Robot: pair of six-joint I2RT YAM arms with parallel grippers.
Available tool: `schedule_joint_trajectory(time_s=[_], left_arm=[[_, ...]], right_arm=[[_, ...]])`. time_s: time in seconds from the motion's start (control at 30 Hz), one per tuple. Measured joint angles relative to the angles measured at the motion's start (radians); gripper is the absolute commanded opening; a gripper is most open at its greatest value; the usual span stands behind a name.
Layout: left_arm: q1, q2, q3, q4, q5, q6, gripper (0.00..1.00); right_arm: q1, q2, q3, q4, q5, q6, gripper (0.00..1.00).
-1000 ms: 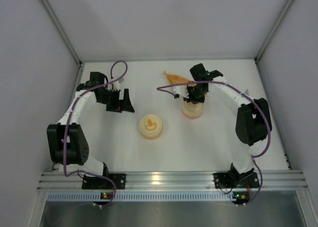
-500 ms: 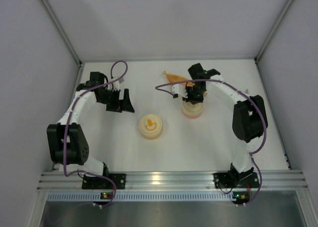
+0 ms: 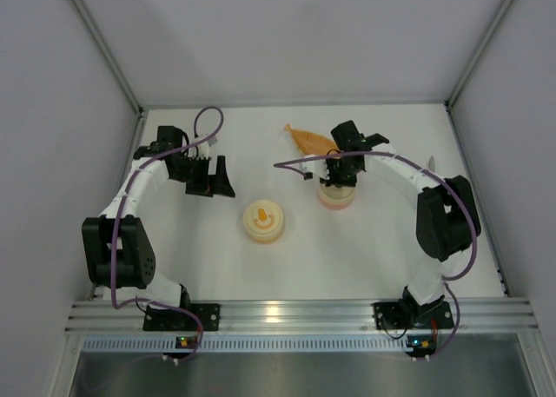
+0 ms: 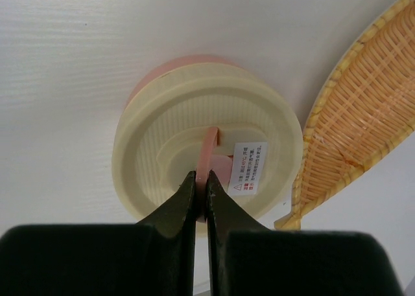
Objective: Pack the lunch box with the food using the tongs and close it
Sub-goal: Move the packing box to the center of the board.
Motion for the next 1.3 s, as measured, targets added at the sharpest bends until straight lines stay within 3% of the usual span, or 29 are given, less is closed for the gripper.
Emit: schedule_joint_trajectory(time_s=[0.5, 0.67, 1.3], left_arm=[[0.0, 0.0, 0.009, -0.013, 0.0, 0.007, 0.98], [0.0, 0.0, 0.015, -0.015, 0.0, 0.007, 0.98], [0.007, 0.0, 0.017, -0.015, -0.003, 0.003, 0.98]], right_arm=[[0.148, -0.28, -0.327, 0.041, -0.037, 0.1, 0.0], [0.23, -0.307, -0.355, 0.049, -0.046, 0.254, 0.0], [0.287, -0.269, -0.357, 0.178, 0.039, 0.893, 0.0]])
